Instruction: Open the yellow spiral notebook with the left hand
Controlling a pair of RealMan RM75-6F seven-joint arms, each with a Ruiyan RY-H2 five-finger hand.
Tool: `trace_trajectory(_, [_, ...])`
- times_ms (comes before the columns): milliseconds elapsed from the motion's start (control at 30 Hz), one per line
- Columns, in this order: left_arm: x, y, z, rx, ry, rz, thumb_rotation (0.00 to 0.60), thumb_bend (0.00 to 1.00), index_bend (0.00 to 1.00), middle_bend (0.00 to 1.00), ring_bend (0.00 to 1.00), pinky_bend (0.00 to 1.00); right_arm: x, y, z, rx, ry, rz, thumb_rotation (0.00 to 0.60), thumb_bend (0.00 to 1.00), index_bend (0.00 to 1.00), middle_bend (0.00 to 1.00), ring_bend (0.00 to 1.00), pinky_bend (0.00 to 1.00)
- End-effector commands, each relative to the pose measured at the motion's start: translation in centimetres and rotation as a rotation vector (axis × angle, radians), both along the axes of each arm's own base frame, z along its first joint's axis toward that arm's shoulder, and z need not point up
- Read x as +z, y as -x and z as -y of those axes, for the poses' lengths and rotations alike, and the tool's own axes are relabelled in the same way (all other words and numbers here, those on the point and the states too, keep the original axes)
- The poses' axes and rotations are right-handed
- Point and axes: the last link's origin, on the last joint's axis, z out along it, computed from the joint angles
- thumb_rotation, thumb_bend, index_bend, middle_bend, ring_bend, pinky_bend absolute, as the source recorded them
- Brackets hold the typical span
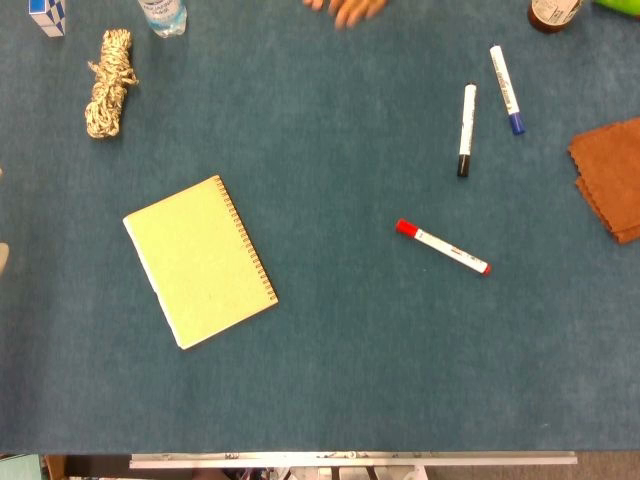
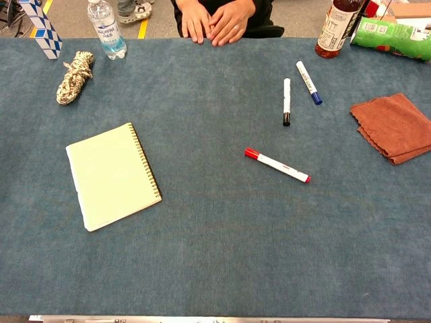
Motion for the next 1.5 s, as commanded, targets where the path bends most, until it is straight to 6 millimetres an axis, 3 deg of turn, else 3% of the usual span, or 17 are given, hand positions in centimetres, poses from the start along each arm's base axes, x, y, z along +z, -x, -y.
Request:
trace_trajectory(33, [-0.1, 0.0, -0.1, -0.005, 0.005, -0.003, 0.6, 0.25, 0.19, 0.14, 0.07, 0.11, 0.1, -0.1, 0.0, 0.002, 0.0, -0.002, 0.6, 0.18, 0.22, 0.19, 0.15, 0.28])
trace_trajectory(500, [-1.5, 1.6, -1.8, -0.13, 0.185, -0.077, 0.6, 0.25, 0.19, 0.14, 0.07, 0.1, 1.3, -2.1, 1.6, 0.067, 0.016, -0.021, 0.6, 0.18, 0.22, 0.19, 0.15, 0.28])
trace_trajectory(900, [-6.0, 3.3, -3.0, -0.329, 0.392, -0.098, 0.6, 0.25, 0.2, 0.14, 0.07, 0.1, 1.3, -3.1, 1.5, 0.081, 0.005, -0.02, 0.6, 0.18, 0.22, 0.19, 0.15, 0.28])
trace_trajectory(1500, [-11.8, 2.9, -4.8, -0.468, 0.494, -0.095, 0.6, 0.25, 0.2, 0.13, 0.02, 0.08, 1.0, -3.3, 1.0, 0.069, -0.007, -0.025, 0.6, 0.18, 0.22, 0.19, 0.15, 0.28])
